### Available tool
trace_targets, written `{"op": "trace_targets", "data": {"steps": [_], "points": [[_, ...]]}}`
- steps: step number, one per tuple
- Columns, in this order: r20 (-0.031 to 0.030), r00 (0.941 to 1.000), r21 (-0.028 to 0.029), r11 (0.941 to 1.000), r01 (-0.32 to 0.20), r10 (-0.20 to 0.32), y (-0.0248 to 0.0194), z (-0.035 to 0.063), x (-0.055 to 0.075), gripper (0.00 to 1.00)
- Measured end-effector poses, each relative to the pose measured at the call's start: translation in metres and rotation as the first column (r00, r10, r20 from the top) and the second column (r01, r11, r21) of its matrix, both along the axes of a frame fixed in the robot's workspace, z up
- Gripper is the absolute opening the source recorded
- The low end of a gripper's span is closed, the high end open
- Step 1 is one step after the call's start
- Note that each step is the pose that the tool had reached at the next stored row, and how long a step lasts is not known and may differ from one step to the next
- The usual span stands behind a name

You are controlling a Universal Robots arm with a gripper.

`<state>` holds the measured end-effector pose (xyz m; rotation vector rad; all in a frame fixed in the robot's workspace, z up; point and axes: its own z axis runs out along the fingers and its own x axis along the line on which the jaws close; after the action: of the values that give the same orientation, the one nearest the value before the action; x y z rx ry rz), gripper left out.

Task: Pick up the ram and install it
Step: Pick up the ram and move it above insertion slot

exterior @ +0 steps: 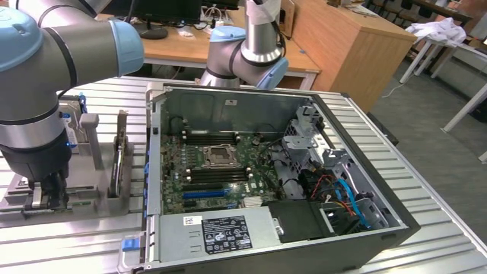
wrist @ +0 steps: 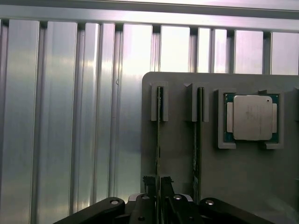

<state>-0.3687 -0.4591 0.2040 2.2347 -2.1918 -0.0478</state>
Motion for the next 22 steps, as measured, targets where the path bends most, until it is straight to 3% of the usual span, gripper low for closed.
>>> {"op": "trace_targets", "data": {"steps": [9, 10, 22], "points": [[0.0000, 1.0000, 0.0000, 1.0000, 0.000, 0.000, 0.0000, 0.0000, 0.0000, 0.18], [0.0001, 1.0000, 0.0001, 1.0000, 0.000, 0.000, 0.0000, 0.0000, 0.0000, 0.11], [0.0000, 1.0000, 0.0000, 1.0000, 0.000, 0.000, 0.0000, 0.0000, 0.0000, 0.11]]}}
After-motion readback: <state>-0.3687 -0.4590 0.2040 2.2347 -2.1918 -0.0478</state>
